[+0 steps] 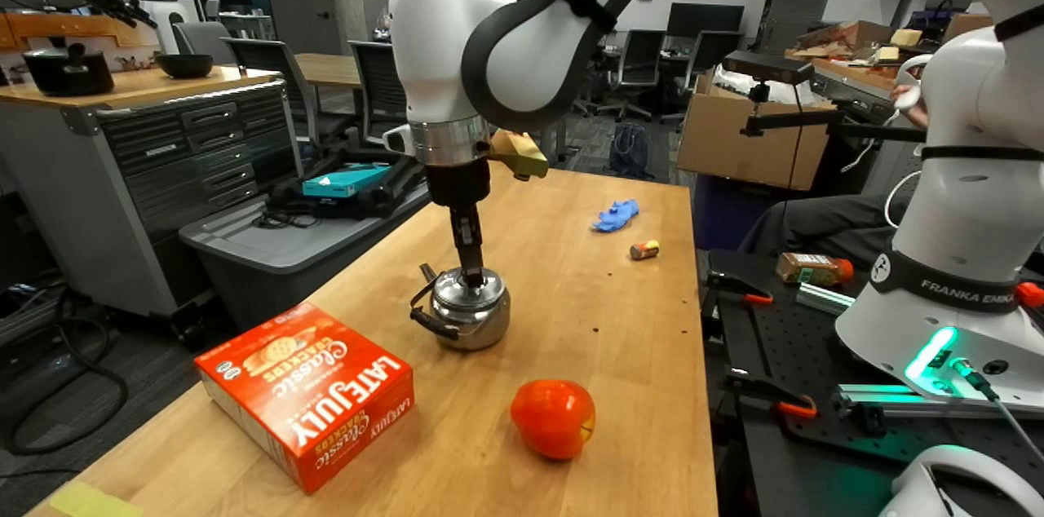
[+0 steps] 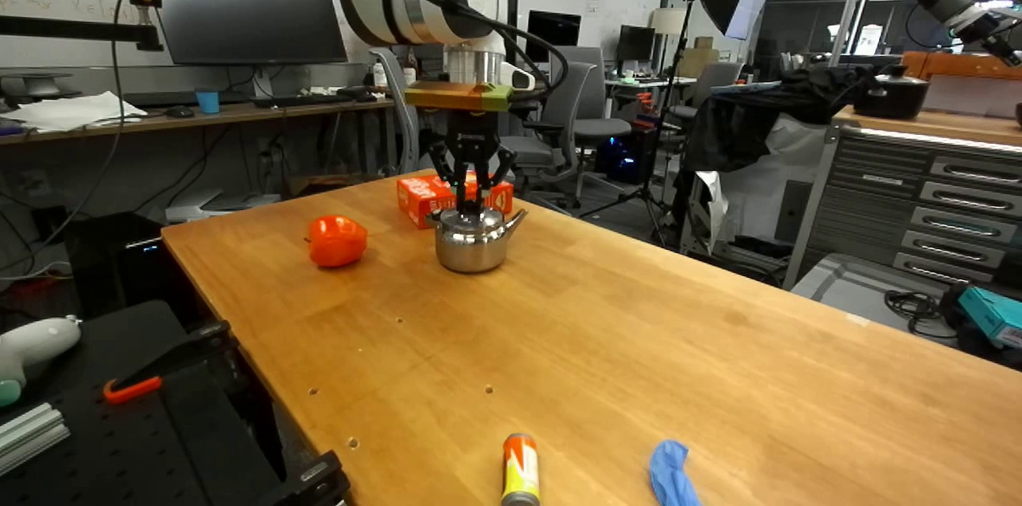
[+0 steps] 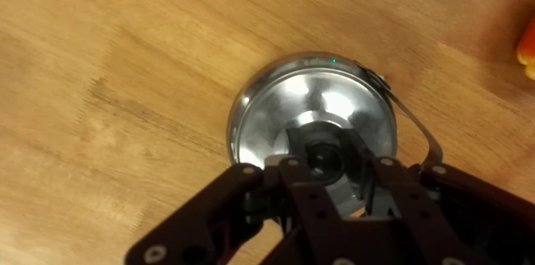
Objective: Pick up the lid and put it on the kettle
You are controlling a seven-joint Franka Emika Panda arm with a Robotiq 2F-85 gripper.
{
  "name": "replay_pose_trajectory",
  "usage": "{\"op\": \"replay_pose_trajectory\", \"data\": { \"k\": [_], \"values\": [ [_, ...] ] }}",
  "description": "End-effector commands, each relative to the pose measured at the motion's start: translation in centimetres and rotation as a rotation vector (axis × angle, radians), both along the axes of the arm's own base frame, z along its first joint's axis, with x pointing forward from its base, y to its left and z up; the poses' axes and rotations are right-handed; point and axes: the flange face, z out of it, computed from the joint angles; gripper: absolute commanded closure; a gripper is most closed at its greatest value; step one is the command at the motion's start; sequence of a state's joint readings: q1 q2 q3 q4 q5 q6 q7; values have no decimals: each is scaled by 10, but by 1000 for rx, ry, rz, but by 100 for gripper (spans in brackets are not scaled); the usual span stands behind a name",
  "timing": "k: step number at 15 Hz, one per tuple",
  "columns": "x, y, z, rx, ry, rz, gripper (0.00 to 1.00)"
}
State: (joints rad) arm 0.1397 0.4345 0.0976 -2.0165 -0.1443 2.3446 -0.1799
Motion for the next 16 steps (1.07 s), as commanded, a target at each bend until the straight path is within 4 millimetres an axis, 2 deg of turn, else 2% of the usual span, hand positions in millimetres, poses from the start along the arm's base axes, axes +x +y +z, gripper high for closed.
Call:
{"op": "replay_pose_trajectory", "data": {
  "k": [1, 2, 3, 4, 6, 7, 9, 10, 16],
  "values": [
    [12, -9, 3, 50, 36, 22, 93],
    [12, -11, 3, 50, 39, 27, 93],
    [13, -12, 3, 48, 42, 30, 47],
    [12, -13, 4, 42, 39, 30, 46],
    [6, -13, 0, 26, 23, 18, 32],
    [6, -13, 0, 26, 24, 18, 50],
    [5, -13, -1, 25, 27, 18, 34],
    [4, -13, -1, 25, 27, 18, 32],
    [4, -13, -1, 25, 27, 18, 32]
  ]
}}
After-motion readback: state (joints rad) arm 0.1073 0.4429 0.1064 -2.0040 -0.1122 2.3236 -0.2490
